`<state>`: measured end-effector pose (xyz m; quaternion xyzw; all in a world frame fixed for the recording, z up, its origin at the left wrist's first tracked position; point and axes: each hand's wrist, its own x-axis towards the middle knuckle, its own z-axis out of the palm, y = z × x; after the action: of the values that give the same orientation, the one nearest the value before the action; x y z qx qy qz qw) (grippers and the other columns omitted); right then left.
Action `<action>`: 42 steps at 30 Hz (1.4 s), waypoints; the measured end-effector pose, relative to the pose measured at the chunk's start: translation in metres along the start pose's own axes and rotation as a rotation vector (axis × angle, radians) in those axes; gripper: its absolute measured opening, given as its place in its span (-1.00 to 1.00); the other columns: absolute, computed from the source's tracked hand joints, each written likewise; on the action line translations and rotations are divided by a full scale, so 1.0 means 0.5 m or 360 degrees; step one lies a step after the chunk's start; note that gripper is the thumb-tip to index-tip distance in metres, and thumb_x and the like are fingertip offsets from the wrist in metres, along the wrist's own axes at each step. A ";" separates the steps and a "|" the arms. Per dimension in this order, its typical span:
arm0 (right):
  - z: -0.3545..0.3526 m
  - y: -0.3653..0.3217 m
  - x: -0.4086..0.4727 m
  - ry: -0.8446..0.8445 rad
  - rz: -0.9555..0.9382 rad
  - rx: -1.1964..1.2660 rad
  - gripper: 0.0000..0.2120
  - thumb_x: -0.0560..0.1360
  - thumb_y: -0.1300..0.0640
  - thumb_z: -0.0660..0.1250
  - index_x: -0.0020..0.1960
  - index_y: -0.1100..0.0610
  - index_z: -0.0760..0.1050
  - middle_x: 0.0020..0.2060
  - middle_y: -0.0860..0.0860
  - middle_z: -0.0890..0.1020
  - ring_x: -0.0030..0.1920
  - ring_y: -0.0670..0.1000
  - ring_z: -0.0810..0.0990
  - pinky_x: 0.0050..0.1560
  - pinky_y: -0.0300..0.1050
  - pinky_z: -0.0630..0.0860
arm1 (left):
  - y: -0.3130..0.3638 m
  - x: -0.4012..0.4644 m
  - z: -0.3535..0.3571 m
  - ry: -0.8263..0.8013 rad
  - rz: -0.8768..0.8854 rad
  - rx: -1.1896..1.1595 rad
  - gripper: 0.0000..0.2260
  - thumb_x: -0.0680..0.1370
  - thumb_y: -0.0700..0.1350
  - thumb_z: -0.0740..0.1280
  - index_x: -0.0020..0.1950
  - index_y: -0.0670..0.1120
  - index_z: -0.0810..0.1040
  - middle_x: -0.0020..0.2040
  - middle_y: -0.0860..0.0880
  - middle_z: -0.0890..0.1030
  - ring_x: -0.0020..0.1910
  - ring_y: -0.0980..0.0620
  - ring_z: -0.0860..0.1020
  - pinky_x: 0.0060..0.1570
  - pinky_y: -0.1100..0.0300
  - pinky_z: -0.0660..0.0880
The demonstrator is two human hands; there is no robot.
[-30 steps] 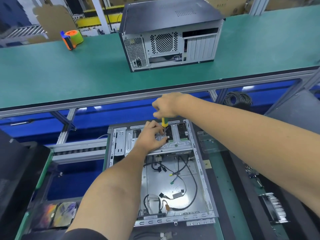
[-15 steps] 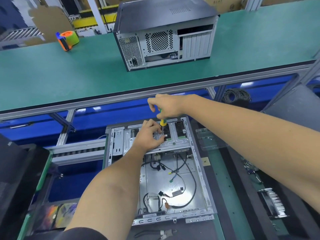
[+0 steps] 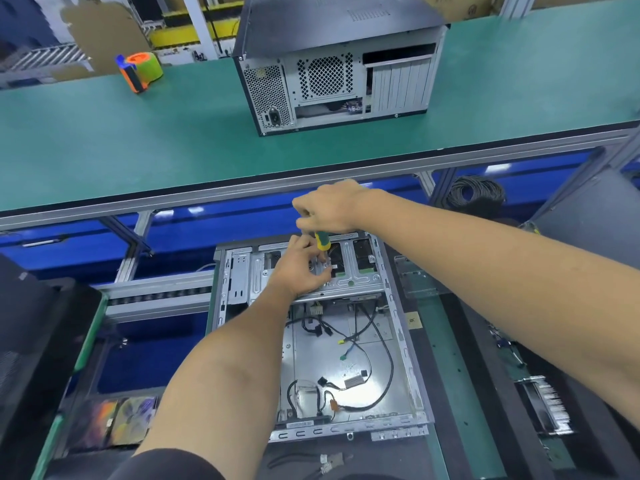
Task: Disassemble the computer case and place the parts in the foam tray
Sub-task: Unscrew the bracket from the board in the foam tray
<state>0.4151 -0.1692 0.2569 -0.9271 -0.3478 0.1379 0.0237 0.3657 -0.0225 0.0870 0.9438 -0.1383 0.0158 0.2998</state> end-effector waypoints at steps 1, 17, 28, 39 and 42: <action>-0.004 -0.002 0.000 0.0032 0.0030 -0.0120 -0.79 0.64 -0.10 0.11 -0.03 0.02 0.35 -0.25 -0.05 0.45 -0.16 0.09 0.44 -0.33 -0.06 0.15 | 0.000 0.001 -0.001 0.0001 0.0005 0.0002 -0.84 0.47 -0.04 0.52 -0.13 -0.07 0.60 0.07 -0.01 0.51 0.16 -0.03 0.37 0.21 0.14 0.38; -0.016 -0.022 0.017 -0.0071 0.0114 -0.0237 -0.76 0.65 -0.13 0.09 -0.03 0.03 0.34 -0.27 -0.06 0.36 -0.07 0.12 0.44 -0.18 0.00 0.24 | -0.002 0.001 -0.003 -0.0027 0.0044 0.0061 -0.78 0.47 0.01 0.52 -0.04 -0.12 0.65 0.13 -0.01 0.51 0.18 -0.05 0.38 0.22 0.07 0.43; -0.017 -0.028 0.018 -0.0114 -0.0008 -0.0177 -0.82 0.61 -0.07 0.19 0.06 0.04 0.40 -0.17 -0.02 0.46 -0.07 0.10 0.49 -0.26 -0.05 0.25 | -0.003 0.000 -0.001 -0.0001 0.0032 0.0011 -0.81 0.47 -0.03 0.53 -0.05 -0.13 0.66 0.11 0.04 0.49 0.23 -0.05 0.38 0.15 0.16 0.40; -0.020 -0.029 0.015 -0.0218 -0.0157 0.0102 -0.92 0.46 0.22 0.28 -0.09 0.08 0.52 -0.02 0.11 0.60 -0.15 0.04 0.45 -0.31 -0.11 0.26 | -0.003 -0.002 0.000 0.0004 -0.0027 0.0012 -0.79 0.47 -0.02 0.52 -0.02 -0.13 0.69 0.17 0.01 0.53 0.26 -0.02 0.39 0.12 0.26 0.35; -0.025 -0.030 0.019 -0.0148 0.0016 -0.0245 -0.78 0.61 -0.10 0.17 0.04 0.05 0.39 -0.19 -0.01 0.47 -0.16 0.08 0.47 -0.28 -0.05 0.23 | -0.002 -0.002 -0.005 -0.0005 0.0024 -0.0001 -0.81 0.48 -0.03 0.52 -0.05 -0.14 0.67 0.04 0.04 0.47 0.16 -0.03 0.39 0.11 0.16 0.43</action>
<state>0.4157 -0.1509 0.2687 -0.9204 -0.3535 0.1539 -0.0646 0.3652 -0.0203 0.0883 0.9426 -0.1458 0.0165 0.2999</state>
